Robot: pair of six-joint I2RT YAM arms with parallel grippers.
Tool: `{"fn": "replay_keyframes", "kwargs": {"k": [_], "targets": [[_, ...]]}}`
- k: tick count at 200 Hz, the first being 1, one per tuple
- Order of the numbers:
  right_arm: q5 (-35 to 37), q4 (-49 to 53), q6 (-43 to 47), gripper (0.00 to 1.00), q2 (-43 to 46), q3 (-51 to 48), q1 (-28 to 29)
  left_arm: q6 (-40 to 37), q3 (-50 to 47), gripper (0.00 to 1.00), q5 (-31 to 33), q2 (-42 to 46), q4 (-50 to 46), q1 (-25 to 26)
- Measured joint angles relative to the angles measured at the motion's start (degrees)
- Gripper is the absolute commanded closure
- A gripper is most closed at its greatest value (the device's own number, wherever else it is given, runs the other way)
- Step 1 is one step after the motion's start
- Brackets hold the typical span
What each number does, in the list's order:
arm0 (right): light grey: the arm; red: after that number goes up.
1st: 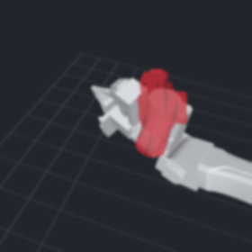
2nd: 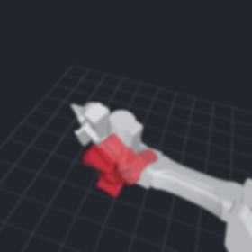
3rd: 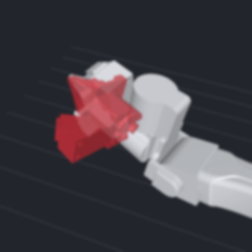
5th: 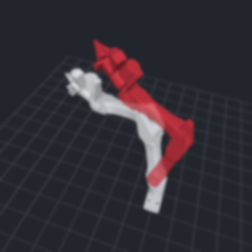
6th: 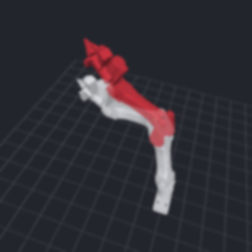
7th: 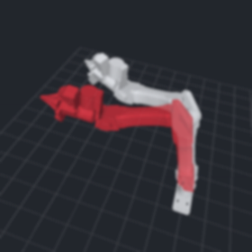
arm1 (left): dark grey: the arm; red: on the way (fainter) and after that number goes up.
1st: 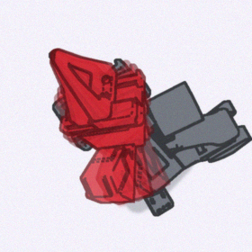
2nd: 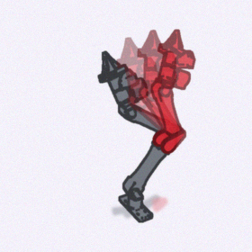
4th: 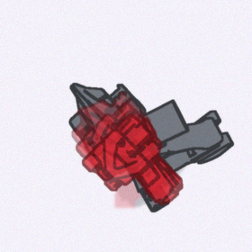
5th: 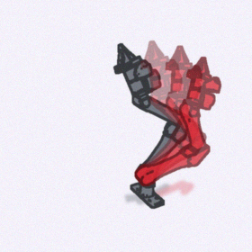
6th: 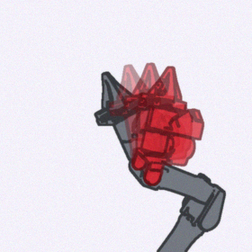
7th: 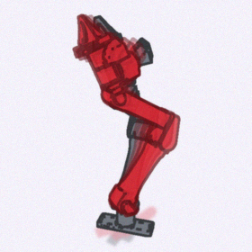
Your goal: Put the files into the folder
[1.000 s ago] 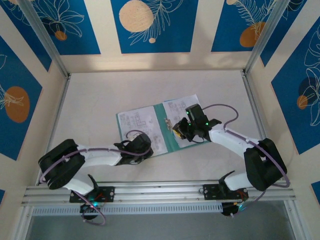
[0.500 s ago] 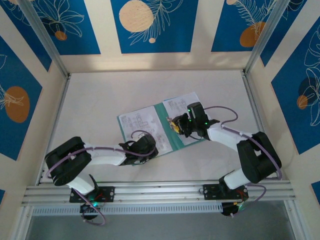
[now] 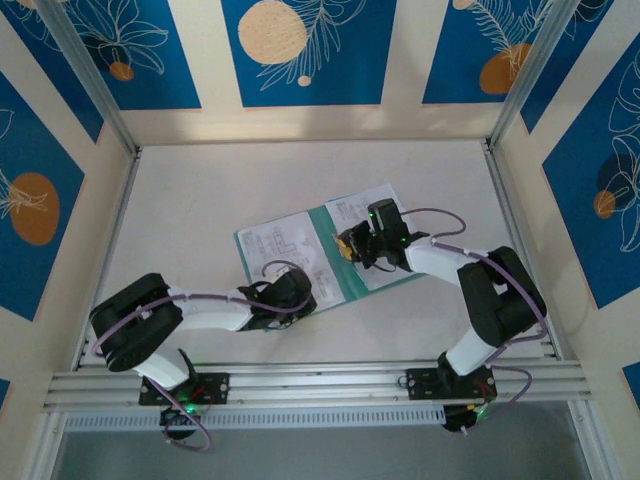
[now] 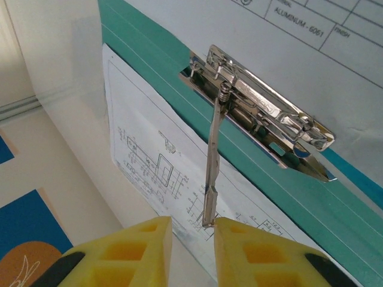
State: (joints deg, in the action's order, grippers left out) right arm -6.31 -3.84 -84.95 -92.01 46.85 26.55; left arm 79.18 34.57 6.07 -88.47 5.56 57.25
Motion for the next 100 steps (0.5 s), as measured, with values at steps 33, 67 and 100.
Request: {"fn": "replay_keyframes", "kwargs": {"k": [33,67,100], "targets": [[-0.15,0.0,-0.31,0.8,-0.92,0.0,0.0,0.0,0.0,0.84,0.0,0.0,0.0,0.0],[-0.15,0.02,-0.7,0.84,-0.92,0.02,0.0,0.0,0.0,0.84,0.02,0.0,0.0,0.0],[-0.15,0.02,-0.68,0.86,-0.92,0.02,0.0,0.0,0.0,0.84,0.0,0.04,0.0,0.0]]}}
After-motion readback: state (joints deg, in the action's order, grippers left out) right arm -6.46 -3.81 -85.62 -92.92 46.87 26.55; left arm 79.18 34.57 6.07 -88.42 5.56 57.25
